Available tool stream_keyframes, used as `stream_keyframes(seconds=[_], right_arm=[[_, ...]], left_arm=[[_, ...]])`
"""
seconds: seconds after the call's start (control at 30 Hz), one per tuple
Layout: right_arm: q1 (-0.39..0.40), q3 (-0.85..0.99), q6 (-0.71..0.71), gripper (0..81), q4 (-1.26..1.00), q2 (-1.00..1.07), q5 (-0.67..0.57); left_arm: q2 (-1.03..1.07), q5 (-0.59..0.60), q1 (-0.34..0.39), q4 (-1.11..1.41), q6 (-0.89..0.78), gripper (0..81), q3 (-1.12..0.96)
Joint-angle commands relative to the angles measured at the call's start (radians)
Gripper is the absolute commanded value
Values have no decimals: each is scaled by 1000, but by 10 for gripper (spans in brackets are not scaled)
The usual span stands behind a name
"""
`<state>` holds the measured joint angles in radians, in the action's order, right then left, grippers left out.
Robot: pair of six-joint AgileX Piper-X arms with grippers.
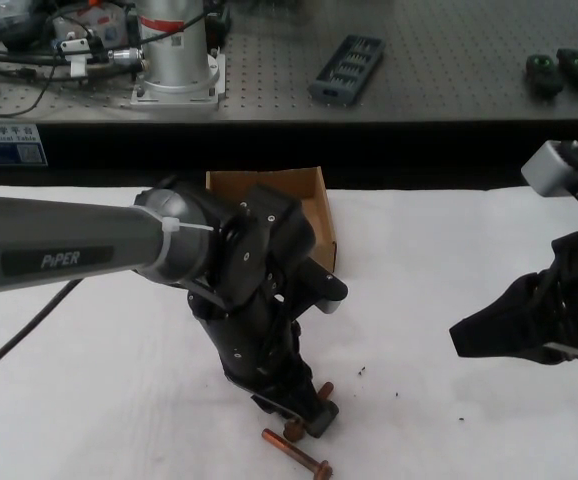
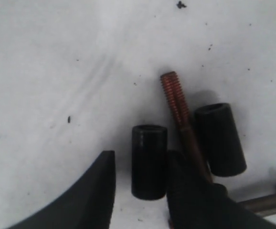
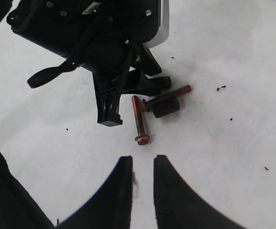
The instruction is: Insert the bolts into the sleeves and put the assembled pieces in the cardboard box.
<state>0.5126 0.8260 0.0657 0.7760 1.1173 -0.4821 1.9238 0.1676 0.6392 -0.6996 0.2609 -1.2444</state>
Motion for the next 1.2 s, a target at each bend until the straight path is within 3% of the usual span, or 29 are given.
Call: stream_keyframes(seconds=[0.0, 0.43, 0.63, 0.7, 0.9, 1.17], right_arm=[[2, 10, -15, 132, 2, -9, 2], [2, 10, -15, 132, 3, -9, 2], [2, 10, -15, 132, 3, -9, 2], [2, 10, -15, 132, 3, -9, 2], [2, 10, -15, 132, 3, -9, 2], [2, 10, -15, 132, -19, -9, 2]], left_arm=[[3, -3, 4, 3, 21, 254, -3], [3, -6, 4, -72, 117, 251, -3], [3, 0, 4, -66, 117, 121, -3], [3, 20, 4, -64, 117, 149, -3], [3, 4, 4, -64, 81, 362, -3], [3, 0, 16, -47, 73, 365, -3]])
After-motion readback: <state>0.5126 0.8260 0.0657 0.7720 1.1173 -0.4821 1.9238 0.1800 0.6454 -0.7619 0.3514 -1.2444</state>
